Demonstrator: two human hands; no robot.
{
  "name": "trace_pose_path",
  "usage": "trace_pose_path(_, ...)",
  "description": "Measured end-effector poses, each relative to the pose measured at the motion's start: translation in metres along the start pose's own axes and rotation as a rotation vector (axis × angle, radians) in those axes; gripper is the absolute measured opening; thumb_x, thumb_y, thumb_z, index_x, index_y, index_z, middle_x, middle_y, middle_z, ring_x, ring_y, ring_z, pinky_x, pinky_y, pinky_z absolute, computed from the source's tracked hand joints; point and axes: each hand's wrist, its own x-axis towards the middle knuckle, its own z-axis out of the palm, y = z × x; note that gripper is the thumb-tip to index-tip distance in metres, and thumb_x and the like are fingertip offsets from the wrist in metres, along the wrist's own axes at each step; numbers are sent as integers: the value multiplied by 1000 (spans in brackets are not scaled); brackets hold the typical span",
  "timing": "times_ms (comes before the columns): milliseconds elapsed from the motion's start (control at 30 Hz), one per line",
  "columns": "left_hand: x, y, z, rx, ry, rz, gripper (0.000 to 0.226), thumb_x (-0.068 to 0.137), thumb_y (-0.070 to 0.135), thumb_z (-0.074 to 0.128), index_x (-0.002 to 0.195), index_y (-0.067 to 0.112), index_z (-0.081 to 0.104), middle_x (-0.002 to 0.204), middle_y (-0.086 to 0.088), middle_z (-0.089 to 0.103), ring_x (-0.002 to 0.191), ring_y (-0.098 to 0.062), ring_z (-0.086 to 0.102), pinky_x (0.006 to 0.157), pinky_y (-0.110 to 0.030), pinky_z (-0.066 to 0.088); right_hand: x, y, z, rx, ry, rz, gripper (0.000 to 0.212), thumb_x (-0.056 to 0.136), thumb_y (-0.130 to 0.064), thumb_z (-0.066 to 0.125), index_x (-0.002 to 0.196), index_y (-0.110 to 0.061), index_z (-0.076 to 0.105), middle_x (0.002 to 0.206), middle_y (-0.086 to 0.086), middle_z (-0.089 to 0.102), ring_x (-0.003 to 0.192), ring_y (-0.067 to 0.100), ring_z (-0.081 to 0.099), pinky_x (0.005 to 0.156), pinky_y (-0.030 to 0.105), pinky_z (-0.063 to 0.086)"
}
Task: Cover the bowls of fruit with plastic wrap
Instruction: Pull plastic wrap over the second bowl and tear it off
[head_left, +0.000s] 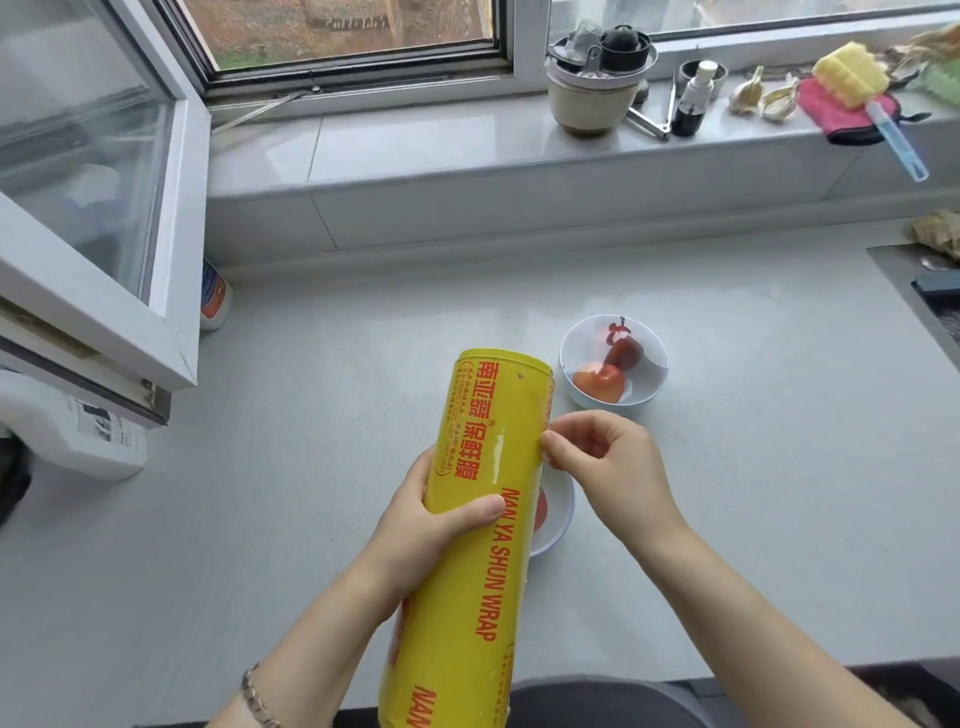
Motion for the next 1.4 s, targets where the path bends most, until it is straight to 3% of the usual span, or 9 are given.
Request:
trace_pose_path(100,1,-1,3,29,66,25,87,42,60,75,120,38,45,109,7,65,92,-17,68,75,-40,59,-1,1,7,124,34,102,23,75,-11,73,97,-10,66,84,4,70,78,13,67,77,28,56)
trace_pose_path(333,1,-2,6,11,105,31,94,42,62,73,127,37,41,111,8,63,93,-18,68,71,-34,60,0,-2,13,160,75,76,13,76,-11,72,89,-8,69,78,-3,69,63,-4,64,65,12,54)
trace_pose_path(533,-1,2,0,39,53,17,74,56,49,71,123,39,40,112,6,62,95,-21,67,75,-41,59,7,-4,7,123,11,56,6,83,-8,64,78,-11,67,72,2,65,67,11,59,64,18,52)
trace_pose_path(733,-1,3,-4,57,36,10,83,53,53,73,126,36,40,113,5,62,95,-22,67,74,-40,59,10,-1,8,-65,-60,-15,13,89,-10,56,77,-13,62,73,0,62,76,17,59,83,44,52)
trace_pose_path(933,-2,-3,-7,-17,47,-16,91,43,58,73,126,32,44,112,1,65,93,-24,69,74,-45,59,2,4,13,-101,-60,-55,18,92,-10,49,75,-17,53,80,5,61,82,24,61,82,39,52)
trace_pose_path(1067,-2,-3,-6,-79,23,-36,88,45,57,72,125,30,45,111,-3,66,91,-25,70,72,-45,59,0,3,13,154,-25,58,7,86,-6,59,86,-13,60,80,4,65,76,14,63,73,27,55)
trace_pose_path(1167,-3,-4,-4,-88,18,-32,87,46,56,72,125,31,45,112,-3,66,92,-26,69,73,-45,59,1,2,12,155,-69,101,17,79,-8,68,96,-3,66,87,9,69,78,13,64,74,26,54)
trace_pose_path(1267,-5,-5,-5,-80,11,-25,87,46,55,71,125,32,44,112,-2,65,92,-25,69,72,-44,59,2,-1,10,133,-74,92,11,79,-10,68,88,-4,68,78,4,68,71,10,62,65,19,52)
trace_pose_path(1400,-6,-4,-8,-28,14,-16,86,44,56,71,123,35,44,111,1,65,92,-23,69,70,-40,59,2,1,8,59,-76,40,8,83,-10,64,79,-4,66,71,4,63,70,13,57,68,29,52)
